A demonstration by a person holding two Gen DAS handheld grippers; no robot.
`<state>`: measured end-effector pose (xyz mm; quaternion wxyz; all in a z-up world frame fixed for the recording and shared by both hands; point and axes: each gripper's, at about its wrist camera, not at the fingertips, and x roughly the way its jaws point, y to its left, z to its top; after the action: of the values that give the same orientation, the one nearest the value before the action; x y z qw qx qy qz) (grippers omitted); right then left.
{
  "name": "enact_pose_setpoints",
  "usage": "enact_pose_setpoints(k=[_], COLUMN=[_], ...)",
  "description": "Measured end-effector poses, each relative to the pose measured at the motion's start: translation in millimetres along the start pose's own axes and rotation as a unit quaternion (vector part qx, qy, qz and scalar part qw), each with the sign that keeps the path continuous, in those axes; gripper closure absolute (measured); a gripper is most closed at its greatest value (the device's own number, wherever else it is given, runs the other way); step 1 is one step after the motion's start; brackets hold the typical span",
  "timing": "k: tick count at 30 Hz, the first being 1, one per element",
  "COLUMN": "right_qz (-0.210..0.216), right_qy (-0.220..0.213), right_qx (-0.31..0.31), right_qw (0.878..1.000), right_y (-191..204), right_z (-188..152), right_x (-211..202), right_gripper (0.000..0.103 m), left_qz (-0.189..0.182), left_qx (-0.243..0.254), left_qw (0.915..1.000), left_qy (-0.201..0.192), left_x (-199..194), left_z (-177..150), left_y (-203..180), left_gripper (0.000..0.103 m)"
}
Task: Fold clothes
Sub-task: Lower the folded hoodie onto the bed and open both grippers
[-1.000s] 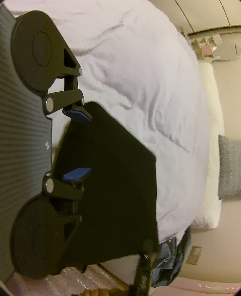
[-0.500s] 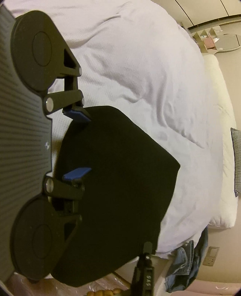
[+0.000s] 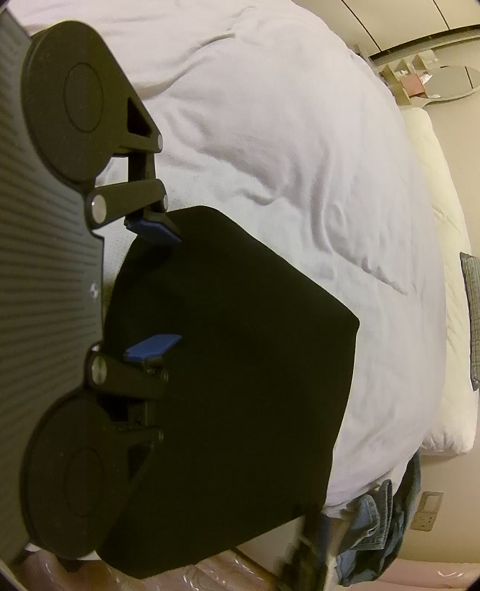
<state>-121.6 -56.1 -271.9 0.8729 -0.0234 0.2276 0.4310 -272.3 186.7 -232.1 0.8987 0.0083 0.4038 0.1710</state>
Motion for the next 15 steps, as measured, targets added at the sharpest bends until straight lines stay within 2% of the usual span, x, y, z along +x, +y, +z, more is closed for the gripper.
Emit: enact_pose_setpoints(k=[1, 2, 4, 7, 9, 10, 13, 15], right_qz=[-0.011, -0.011, -0.008, 0.015, -0.016, -0.018, -0.012, 0.002], right_qy=[0.019, 0.031, 0.053, 0.062, 0.071, 0.078, 0.047, 0.025], right_qx=[-0.019, -0.01, 0.015, 0.079, 0.066, 0.071, 0.079, 0.079], right_qw=[1.0, 0.999, 0.998, 0.995, 0.995, 0.994, 0.996, 0.997], right_y=[2.5, -2.6, -14.4, -40.0, -44.6, -48.9, -42.5, -30.6], right_z=[-5.4, -9.8, -18.5, -16.2, -10.2, -8.8, -4.4, -5.1], right_x=[11.6, 23.1, 46.2, 57.1, 64.3, 61.6, 32.8, 10.9], right_gripper=[0.066, 0.07, 0.071, 0.071, 0.071, 0.071, 0.07, 0.07], left_qz=[0.001, 0.002, 0.001, -0.002, -0.006, -0.005, 0.0, -0.013], left_qx=[-0.002, -0.005, -0.024, -0.031, -0.016, -0.008, -0.006, -0.01], left_qw=[1.0, 1.0, 0.9997, 0.9994, 0.9995, 0.9995, 0.9995, 0.999], left_qy=[-0.001, -0.002, 0.0, -0.013, -0.026, -0.03, -0.03, -0.041], left_x=[0.4, 0.9, -0.5, -15.2, -25.9, -29.7, -34.0, -40.0], left_z=[0.1, 0.1, 0.1, -1.2, -4.3, -6.4, -10.0, -12.1], left_y=[1.3, 2.8, 9.7, 10.9, 3.0, -1.3, -7.5, -10.7], left_gripper=[0.052, 0.052, 0.053, 0.063, 0.062, 0.062, 0.062, 0.062])
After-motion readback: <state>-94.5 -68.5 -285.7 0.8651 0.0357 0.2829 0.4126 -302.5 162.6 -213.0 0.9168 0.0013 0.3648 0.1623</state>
